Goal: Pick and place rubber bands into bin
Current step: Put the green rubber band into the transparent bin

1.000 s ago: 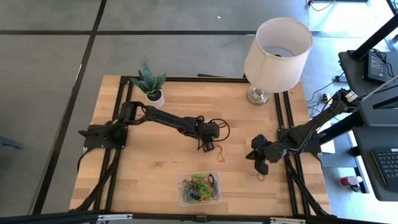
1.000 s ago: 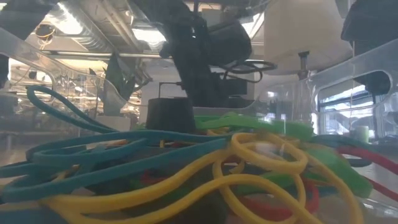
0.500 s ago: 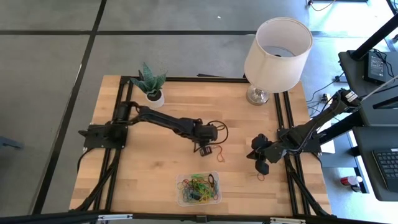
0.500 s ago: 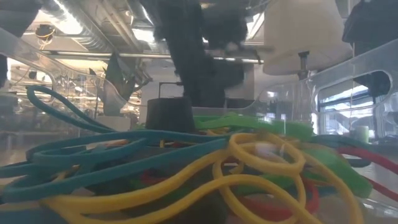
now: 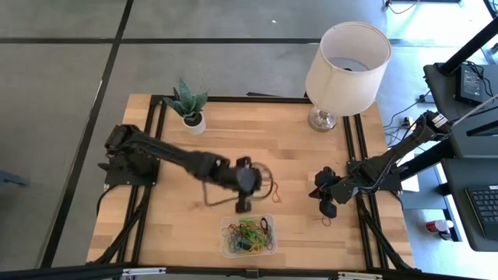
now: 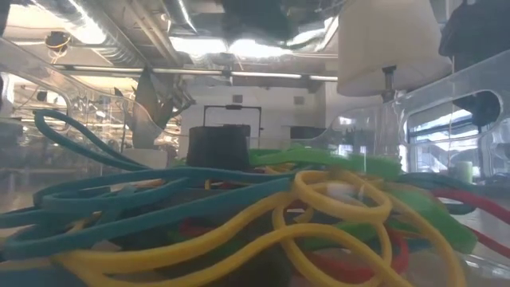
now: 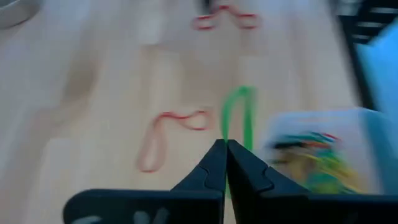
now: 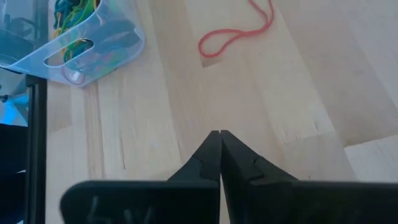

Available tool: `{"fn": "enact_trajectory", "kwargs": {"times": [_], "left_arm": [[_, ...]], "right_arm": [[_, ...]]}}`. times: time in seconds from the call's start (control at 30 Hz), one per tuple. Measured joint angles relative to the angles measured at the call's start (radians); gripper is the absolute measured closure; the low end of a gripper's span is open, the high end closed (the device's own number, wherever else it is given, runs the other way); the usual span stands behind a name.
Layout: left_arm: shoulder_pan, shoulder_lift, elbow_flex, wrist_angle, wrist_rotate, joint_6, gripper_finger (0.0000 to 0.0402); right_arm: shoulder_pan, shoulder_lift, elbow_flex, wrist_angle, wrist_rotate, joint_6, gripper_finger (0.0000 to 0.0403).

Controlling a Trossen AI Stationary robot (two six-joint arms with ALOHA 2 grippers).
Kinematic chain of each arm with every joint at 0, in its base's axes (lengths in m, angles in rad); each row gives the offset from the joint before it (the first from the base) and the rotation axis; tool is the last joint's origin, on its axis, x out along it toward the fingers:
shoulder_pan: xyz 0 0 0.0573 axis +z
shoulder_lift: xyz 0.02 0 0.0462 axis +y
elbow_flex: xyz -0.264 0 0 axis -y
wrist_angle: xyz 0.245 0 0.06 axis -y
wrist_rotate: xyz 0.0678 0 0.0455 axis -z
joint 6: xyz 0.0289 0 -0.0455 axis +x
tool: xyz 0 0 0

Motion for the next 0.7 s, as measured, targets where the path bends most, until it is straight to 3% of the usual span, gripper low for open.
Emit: {"fn": "enact_trajectory", "kwargs": {"times": [0.1, 0.2, 0.33, 0.7], "left_arm": [[-0.063, -0.006, 0.0, -0.012, -0.006, -0.088, 0.0399], [-0.092, 0.0, 0.0, -0.084, 0.004, -0.308, 0.0399], [-0.108, 0.006, -0.002, -0.177, 0.12, -0.468, 0.0399], [-0.174, 0.012, -0.001, -0.142, 0.074, -0.24, 0.0399]], "right_arm": [[0.0, 0.0, 0.0, -0.007, 0.0, 0.0, 0.0399], [0.0, 0.0, 0.0, -0.01, 0.0, 0.0, 0.0399], [0.0, 0.0, 0.0, -0.011, 0.001, -0.006, 0.0399], [0.0, 0.0, 0.0, -0.017, 0.001, -0.071, 0.0398]]}}
